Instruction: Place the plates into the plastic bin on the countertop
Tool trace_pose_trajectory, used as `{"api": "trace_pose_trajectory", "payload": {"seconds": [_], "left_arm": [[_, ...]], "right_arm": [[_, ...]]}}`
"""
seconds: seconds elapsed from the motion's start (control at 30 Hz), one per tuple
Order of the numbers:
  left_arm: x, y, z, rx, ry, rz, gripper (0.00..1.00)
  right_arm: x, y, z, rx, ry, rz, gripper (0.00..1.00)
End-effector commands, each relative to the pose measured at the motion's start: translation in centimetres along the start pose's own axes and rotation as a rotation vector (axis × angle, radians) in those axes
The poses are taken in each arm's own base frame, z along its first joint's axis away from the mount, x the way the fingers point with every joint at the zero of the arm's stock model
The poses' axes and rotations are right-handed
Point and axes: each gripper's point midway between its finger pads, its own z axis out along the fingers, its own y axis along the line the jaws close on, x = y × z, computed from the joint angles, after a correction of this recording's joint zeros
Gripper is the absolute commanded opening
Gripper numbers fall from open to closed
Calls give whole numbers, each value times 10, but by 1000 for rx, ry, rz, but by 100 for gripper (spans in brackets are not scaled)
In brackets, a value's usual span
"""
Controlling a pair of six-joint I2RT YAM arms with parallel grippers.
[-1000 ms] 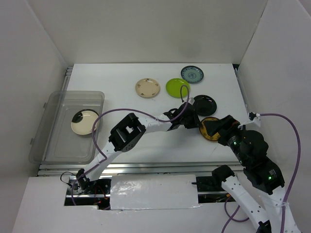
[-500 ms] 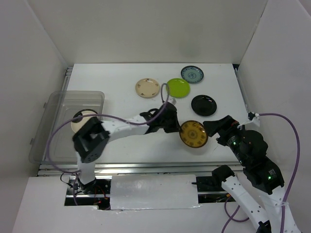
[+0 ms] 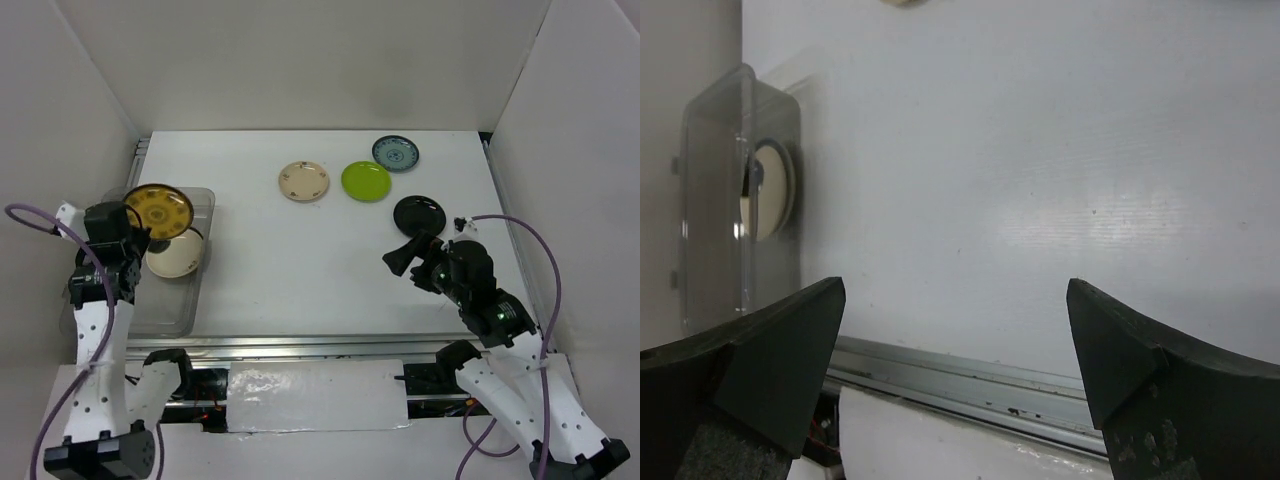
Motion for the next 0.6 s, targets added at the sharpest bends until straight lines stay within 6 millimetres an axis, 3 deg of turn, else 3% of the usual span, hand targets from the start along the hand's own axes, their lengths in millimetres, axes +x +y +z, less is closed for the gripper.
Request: {"api": "trace_pose_trajectory", "payload": {"seconds": [0.0,0.17,0.53,0.57], "left_arm": [[13,45,31,-133,128,97,0],[31,80,91,-155,286,4,0],[59,79,113,-130,339,52,0],[61,82,114,-143,344,47,13]], "right_arm": [[-10,27,5,-123,-25,0,100],[-7,28,10,-123,2,-19,100],[1,23,26,-109,37,-20,100],[2,23,26,-110,41,-17,100]]}}
